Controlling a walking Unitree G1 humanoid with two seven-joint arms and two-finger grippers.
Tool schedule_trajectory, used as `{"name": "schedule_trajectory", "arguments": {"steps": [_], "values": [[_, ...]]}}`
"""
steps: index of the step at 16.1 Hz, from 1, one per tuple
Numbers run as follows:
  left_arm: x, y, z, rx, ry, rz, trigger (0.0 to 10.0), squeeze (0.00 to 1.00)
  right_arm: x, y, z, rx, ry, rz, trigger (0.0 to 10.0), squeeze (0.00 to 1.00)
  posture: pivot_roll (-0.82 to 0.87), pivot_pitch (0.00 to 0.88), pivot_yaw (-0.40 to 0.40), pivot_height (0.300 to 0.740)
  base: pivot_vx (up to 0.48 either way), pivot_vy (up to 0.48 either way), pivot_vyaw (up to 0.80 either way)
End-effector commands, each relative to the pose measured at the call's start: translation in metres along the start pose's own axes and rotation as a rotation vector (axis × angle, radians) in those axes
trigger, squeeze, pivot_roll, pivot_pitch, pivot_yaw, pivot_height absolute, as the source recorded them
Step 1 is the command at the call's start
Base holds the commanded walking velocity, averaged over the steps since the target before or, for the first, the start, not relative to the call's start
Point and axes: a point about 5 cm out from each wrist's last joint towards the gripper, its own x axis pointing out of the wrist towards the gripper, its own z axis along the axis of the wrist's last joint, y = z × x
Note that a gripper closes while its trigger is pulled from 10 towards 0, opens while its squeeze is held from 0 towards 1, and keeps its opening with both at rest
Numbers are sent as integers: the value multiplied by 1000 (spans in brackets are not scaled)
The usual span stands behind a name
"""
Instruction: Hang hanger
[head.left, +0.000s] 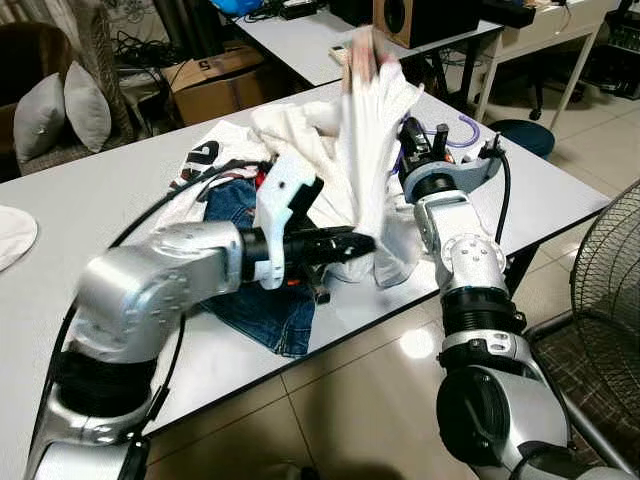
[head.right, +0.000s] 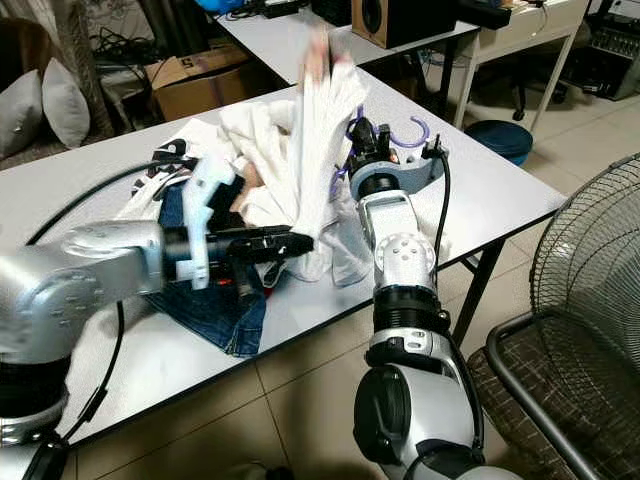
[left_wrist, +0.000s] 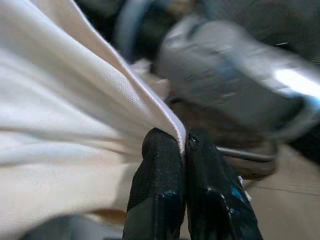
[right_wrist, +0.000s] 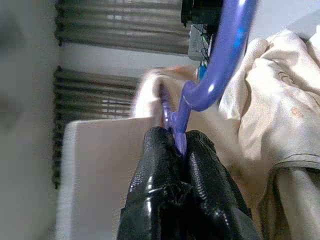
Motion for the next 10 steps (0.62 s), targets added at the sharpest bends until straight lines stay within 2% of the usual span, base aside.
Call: {"name": "schedule_trajectory", "arguments": {"steps": [1, 2, 4, 6, 7, 8, 10], "values": [[1, 2, -3, 7, 17, 23, 0, 0, 7, 32, -51, 138, 90, 74, 10000, 0, -41, 0, 150, 740, 0, 0, 0], [-8, 17, 2, 60, 7, 132, 0, 0, 5, 35, -49, 159, 100, 84, 10000, 0, -41, 0, 149, 740, 0, 0, 0], [-16, 32, 5, 117, 12, 235, 0, 0, 4, 34, -47, 133, 114, 81, 10000, 0, -39, 0, 146, 740, 0, 0, 0], [-21, 40, 7, 121, 1, 275, 0, 0, 3, 33, -43, 130, 103, 74, 10000, 0, -43, 0, 148, 740, 0, 0, 0], [-24, 39, 9, 114, -10, 255, 0, 0, 3, 31, -40, 131, 86, 67, 10000, 0, -44, 0, 148, 740, 0, 0, 0], [-22, 24, 10, 80, -22, 112, 0, 0, 6, 29, -35, 146, 52, 48, 10000, 0, -39, 0, 146, 740, 0, 0, 0], [-17, 12, 11, 61, -40, 17, 0, 0, 9, 29, -36, 127, 50, 45, 10000, 0, -35, 0, 145, 740, 0, 0, 0]]}}
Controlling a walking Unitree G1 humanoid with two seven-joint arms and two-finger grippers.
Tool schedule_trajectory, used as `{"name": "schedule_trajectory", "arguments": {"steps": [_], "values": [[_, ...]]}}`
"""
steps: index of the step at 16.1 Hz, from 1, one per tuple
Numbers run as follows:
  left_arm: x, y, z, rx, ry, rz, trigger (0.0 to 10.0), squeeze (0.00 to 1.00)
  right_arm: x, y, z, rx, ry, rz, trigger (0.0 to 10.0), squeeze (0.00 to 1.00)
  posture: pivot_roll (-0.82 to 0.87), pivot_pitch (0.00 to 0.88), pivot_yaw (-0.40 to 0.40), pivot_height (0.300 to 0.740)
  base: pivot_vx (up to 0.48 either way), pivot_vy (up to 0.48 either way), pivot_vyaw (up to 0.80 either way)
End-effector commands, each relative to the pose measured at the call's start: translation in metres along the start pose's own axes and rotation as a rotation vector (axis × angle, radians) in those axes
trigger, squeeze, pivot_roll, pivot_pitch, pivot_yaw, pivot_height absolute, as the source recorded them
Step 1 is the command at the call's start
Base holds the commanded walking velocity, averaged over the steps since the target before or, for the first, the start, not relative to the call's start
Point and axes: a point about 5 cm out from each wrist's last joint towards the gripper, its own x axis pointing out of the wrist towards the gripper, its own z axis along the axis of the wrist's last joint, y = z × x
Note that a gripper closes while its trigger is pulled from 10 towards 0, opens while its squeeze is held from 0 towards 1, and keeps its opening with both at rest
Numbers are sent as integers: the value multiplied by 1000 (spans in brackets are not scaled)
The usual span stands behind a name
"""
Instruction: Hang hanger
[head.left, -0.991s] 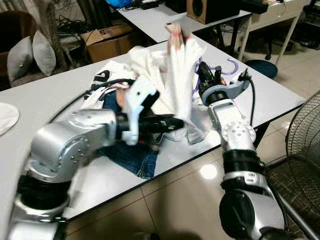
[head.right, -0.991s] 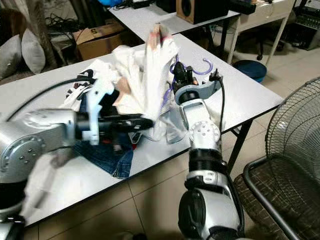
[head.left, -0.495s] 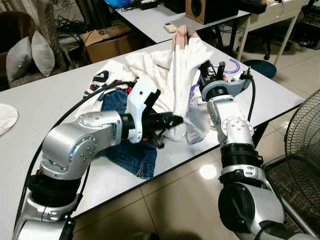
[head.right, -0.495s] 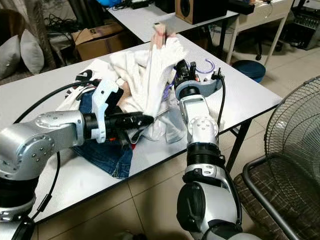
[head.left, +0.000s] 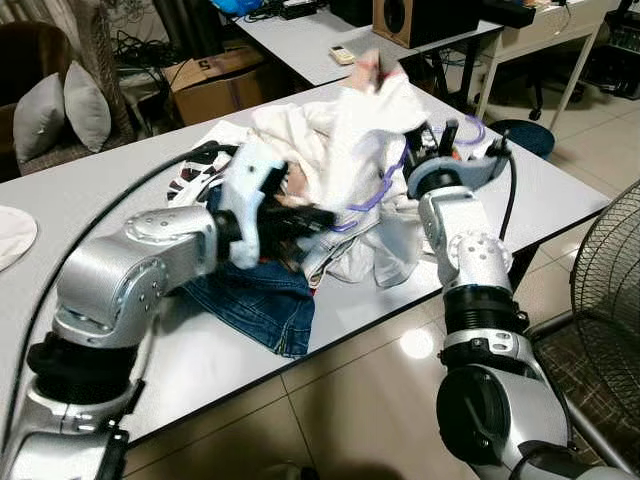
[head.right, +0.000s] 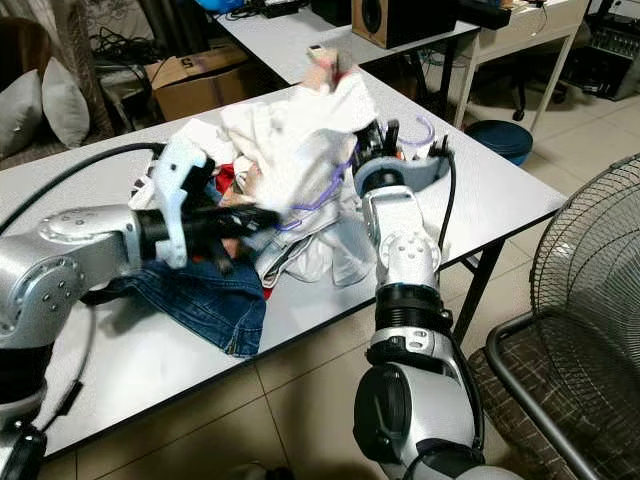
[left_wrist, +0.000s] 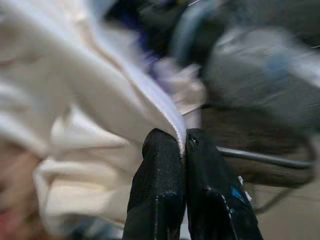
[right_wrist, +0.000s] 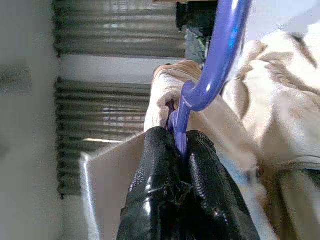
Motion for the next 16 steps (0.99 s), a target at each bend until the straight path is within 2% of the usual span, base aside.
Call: {"name": "schedule_trajectory", "arguments": {"steps": [1, 3, 4, 5, 7, 8, 9, 10, 11, 12, 13, 15, 16], "values": [[3, -9, 3, -21, -7, -79, 0, 0, 9, 28, -43, 53, 70, 67, 10000, 0, -35, 0, 145, 740, 0, 0, 0], [10, -26, 4, -50, 5, -212, 0, 0, 12, 26, -43, 86, 38, 29, 10000, 0, -34, 0, 148, 740, 0, 0, 0], [12, -30, 4, -55, 11, -240, 0, 0, 13, 26, -42, 110, 33, 26, 10000, 0, -34, 0, 148, 740, 0, 0, 0], [13, -30, 6, -55, -2, -236, 0, 0, 13, 26, -43, 75, 47, 32, 10000, 0, -36, 0, 149, 740, 0, 0, 0], [15, -23, 14, -48, -48, -183, 0, 0, 11, 28, -52, -107, 107, 59, 10000, 0, -38, 0, 150, 740, 0, 0, 0], [16, -10, 26, -28, -104, -91, 0, 0, 7, 27, -63, -349, 193, 98, 10000, 0, -41, 0, 149, 740, 0, 0, 0], [10, 4, 45, 7, -172, 3, 0, 0, -1, 20, -67, -571, 269, 103, 10000, 0, -45, 0, 145, 740, 0, 0, 0], [1, 13, 62, 40, -218, 55, 0, 0, -8, 13, -59, -686, 275, 60, 10000, 0, -51, 0, 142, 740, 0, 0, 0], [-9, 20, 73, 75, -243, 101, 0, 0, -16, 10, -46, -747, 259, 31, 10000, 0, -58, 0, 145, 740, 0, 0, 0], [-12, 21, 75, 81, -247, 108, 0, 0, -19, 10, -44, -757, 267, 34, 10000, 0, -58, 0, 145, 740, 0, 0, 0], [-22, 30, 83, 112, -263, 166, 0, 0, -29, 10, -28, -898, 252, 19, 10000, 0, -58, 0, 145, 740, 0, 0, 0], [-30, 37, 90, 127, -287, 209, 0, 0, -39, 13, -21, -897, 277, 21, 10000, 0, -68, 0, 148, 740, 0, 0, 0], [-34, 40, 95, 138, -305, 232, 0, 0, -46, 11, -19, -956, 313, 10, 10000, 0, -71, 0, 148, 740, 0, 0, 0]]}}
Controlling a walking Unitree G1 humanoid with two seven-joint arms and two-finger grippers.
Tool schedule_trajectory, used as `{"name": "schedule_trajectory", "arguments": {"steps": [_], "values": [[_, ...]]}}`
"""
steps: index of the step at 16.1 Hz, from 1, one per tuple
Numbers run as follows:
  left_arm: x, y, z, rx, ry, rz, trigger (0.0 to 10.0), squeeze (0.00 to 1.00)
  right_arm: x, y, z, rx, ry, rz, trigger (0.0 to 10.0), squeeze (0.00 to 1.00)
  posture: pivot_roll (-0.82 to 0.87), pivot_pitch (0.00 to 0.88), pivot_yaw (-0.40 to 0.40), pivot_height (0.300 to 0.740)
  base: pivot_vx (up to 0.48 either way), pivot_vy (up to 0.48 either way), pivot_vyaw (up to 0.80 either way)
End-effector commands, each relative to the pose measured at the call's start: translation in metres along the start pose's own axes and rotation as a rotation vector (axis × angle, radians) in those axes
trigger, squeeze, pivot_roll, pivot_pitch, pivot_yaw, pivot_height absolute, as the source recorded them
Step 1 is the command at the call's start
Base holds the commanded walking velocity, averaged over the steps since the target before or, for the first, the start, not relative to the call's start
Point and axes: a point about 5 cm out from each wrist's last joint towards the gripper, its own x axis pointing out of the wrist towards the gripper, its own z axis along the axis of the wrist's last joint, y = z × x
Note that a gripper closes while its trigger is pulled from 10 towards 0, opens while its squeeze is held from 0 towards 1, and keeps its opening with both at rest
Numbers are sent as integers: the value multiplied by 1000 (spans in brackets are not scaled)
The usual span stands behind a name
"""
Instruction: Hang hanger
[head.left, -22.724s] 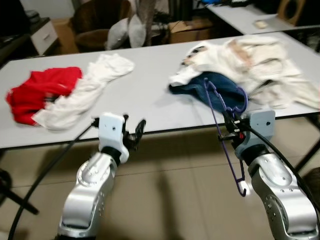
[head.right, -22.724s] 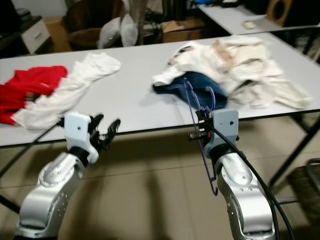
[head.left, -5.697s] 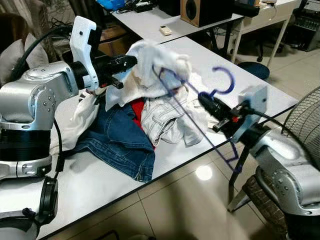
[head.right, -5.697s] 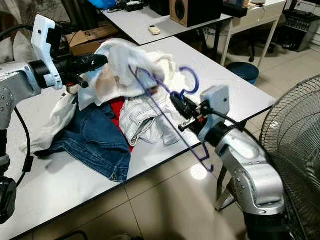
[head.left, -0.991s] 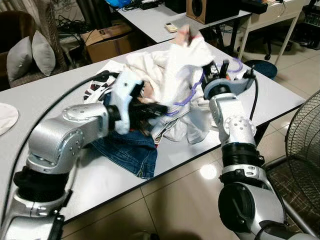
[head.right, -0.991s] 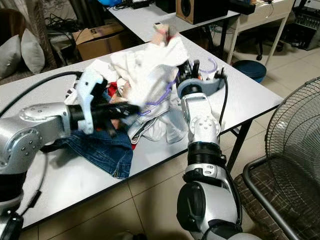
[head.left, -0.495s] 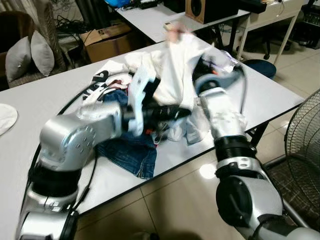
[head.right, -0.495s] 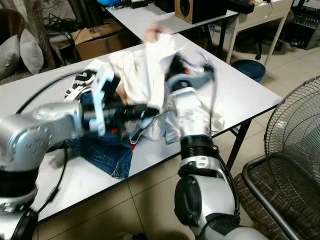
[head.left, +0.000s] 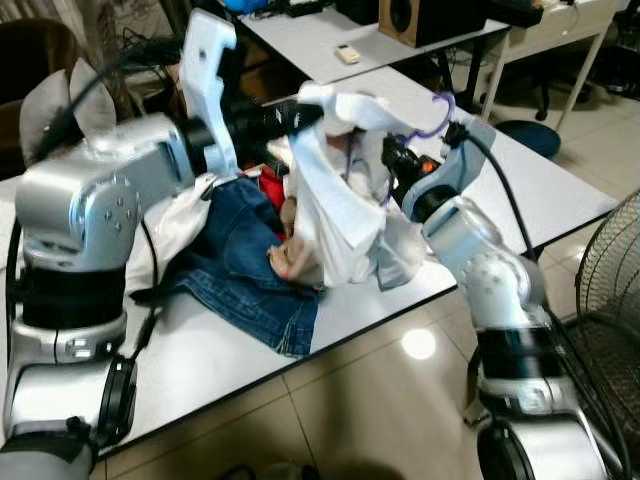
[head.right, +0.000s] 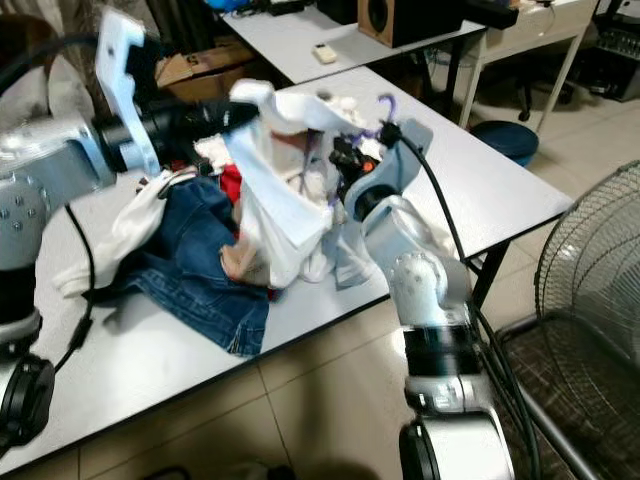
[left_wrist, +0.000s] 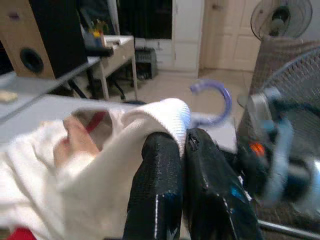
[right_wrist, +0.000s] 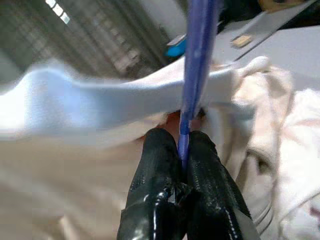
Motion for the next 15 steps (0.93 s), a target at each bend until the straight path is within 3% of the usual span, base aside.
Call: {"name": "schedule_trajectory", "arguments": {"steps": [1, 3, 5, 8, 10, 11, 13, 15], "values": [[-9, 9, 21, 48, -85, 61, 0, 0, -9, 3, -15, -98, 102, 12, 10000, 0, -73, 0, 148, 740, 0, 0, 0], [-7, 8, 30, 64, -139, 71, 0, 0, -14, 4, -17, -78, 116, 9, 10000, 0, -71, 0, 146, 740, 0, 0, 0], [-6, 14, 42, 102, -206, 133, 0, 0, -22, 19, -24, -88, 178, 95, 10000, 0, -71, 0, 146, 740, 0, 0, 0], [-7, 9, 36, 122, -141, 91, 0, 0, -27, 24, -21, -111, 163, 98, 10000, 0, -71, 0, 146, 740, 0, 0, 0], [-7, -16, 14, 91, -39, -33, 1137, 0, -30, 22, -9, -64, 87, 55, 10000, 0, -77, 0, 147, 740, 0, 0, 0], [-7, -16, 14, 91, -39, -33, 1137, 0, -30, 22, -9, -64, 87, 55, 10000, 0, -77, 0, 147, 740, 0, 0, 0], [-9, -29, -1, 61, 20, -61, 196, 0, -33, 21, 2, 8, 18, 38, 10000, 0, -77, 0, 139, 740, 0, 0, 0], [-4, -45, -12, 8, 36, -103, 275, 0, -34, 19, 6, 62, -18, 34, 10000, 0, -73, 0, 135, 740, 0, 0, 0]]}}
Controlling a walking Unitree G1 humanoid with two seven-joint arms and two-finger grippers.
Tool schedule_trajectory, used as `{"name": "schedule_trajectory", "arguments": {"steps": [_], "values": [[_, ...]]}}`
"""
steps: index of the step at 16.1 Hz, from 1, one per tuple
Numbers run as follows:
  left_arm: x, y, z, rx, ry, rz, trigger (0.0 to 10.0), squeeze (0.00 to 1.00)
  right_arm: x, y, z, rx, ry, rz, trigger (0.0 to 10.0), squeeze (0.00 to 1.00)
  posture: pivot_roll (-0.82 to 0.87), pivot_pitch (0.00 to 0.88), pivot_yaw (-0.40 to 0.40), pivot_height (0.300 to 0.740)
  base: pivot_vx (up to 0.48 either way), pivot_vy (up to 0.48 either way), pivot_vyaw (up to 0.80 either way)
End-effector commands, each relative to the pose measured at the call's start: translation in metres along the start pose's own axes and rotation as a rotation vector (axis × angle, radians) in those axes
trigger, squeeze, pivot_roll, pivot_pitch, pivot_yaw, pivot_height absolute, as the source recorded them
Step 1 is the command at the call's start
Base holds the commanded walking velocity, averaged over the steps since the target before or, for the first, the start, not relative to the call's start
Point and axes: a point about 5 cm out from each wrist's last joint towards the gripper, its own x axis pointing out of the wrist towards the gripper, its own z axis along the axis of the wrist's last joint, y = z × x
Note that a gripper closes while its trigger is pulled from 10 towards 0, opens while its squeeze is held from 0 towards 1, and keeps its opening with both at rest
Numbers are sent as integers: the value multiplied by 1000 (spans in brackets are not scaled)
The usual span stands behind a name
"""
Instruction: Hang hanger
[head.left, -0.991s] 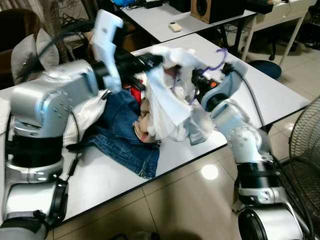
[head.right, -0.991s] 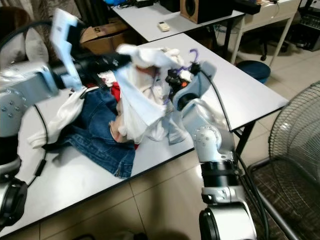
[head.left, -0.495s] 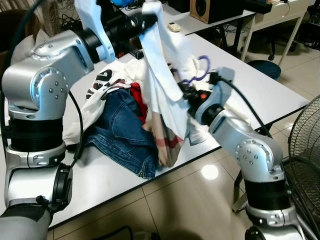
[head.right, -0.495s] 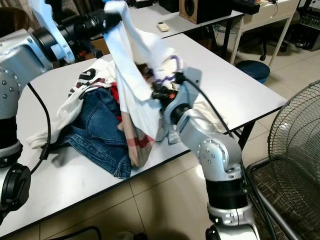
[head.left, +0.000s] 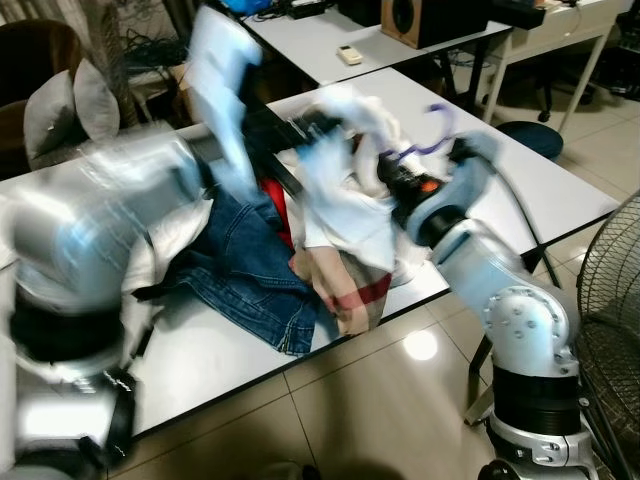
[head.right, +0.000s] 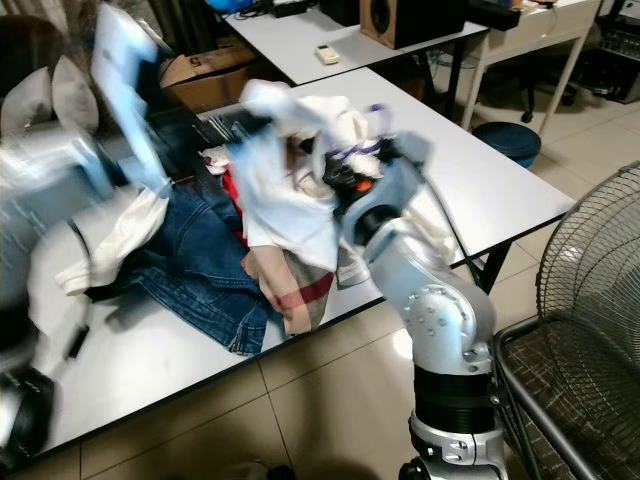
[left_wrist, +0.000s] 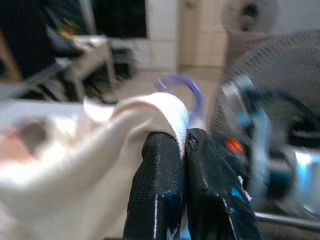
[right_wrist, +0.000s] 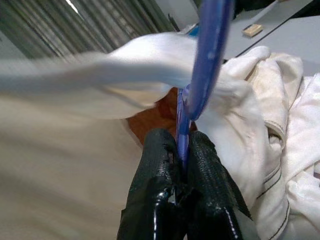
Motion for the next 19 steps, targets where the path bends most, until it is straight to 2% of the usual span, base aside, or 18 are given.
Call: {"name": "schedule_trajectory", "arguments": {"steps": [1, 2, 3, 4, 5, 6, 8, 11, 13, 14, 15, 16, 17, 19], "values": [[3, -4, -4, 12, 34, 14, 667, 0, 1, 5, 2, 26, -21, 23, 10000, 0, -73, 0, 135, 740, 0, 0, 0], [5, -5, -8, 17, 54, 29, 4431, 0, 2, 6, 2, 25, -21, 26, 10000, 0, -74, 0, 136, 740, 0, 0, 0], [7, -4, -11, -4, 54, 43, 10000, 0, 3, 6, 1, 11, -21, 23, 10000, 0, -75, 0, 139, 740, 0, 0, 0], [8, -3, -11, -12, 52, 51, 10000, 369, 4, 6, 1, 0, -22, 18, 10000, 0, -75, 0, 139, 740, 0, 0, 0], [7, -1, -11, -20, 47, 62, 10000, 1000, 4, 5, 1, 5, -29, 13, 10000, 0, -75, 0, 141, 740, 0, 0, 0], [2, 1, -12, -17, 45, 80, 10000, 1000, 2, 6, 7, 48, -85, 21, 10000, 0, -76, 0, 147, 740, 0, 0, 0], [0, 1, -13, -14, 44, 83, 10000, 1000, 1, 9, 9, 49, -93, 40, 10000, 0, -78, 0, 149, 740, 0, 0, 0], [-4, 0, -22, -23, 52, 115, 10000, 1000, -2, 18, 10, -5, -99, 124, 10000, 0, -85, 0, 149, 740, 0, 0, 0], [-4, 1, -20, -24, 14, 128, 10000, 1000, -2, 20, 9, -27, -99, 137, 10000, 0, -85, 0, 149, 740, 0, 0, 0], [-3, 0, -20, -43, -14, 130, 2353, 1000, -2, 21, 9, -45, -96, 146, 10000, 0, -88, 0, 144, 740, 0, 0, 0], [-3, 0, -21, -63, -20, 136, 0, 275, -2, 22, 9, -53, -95, 150, 10000, 0, -88, 0, 144, 740, 0, 0, 0], [-3, 0, -22, -64, -17, 138, 0, 161, -2, 22, 9, -54, -96, 153, 10000, 0, -88, 0, 144, 740, 0, 0, 0], [-3, 1, -22, -71, -23, 150, 0, 0, -2, 22, 9, -58, -95, 155, 10000, 0, -88, 0, 144, 740, 0, 0, 0], [-4, 3, -23, -86, -43, 184, 0, 0, -2, 24, 11, -72, -99, 170, 10000, 0, -97, 0, 142, 740, 0, 0, 0]]}}
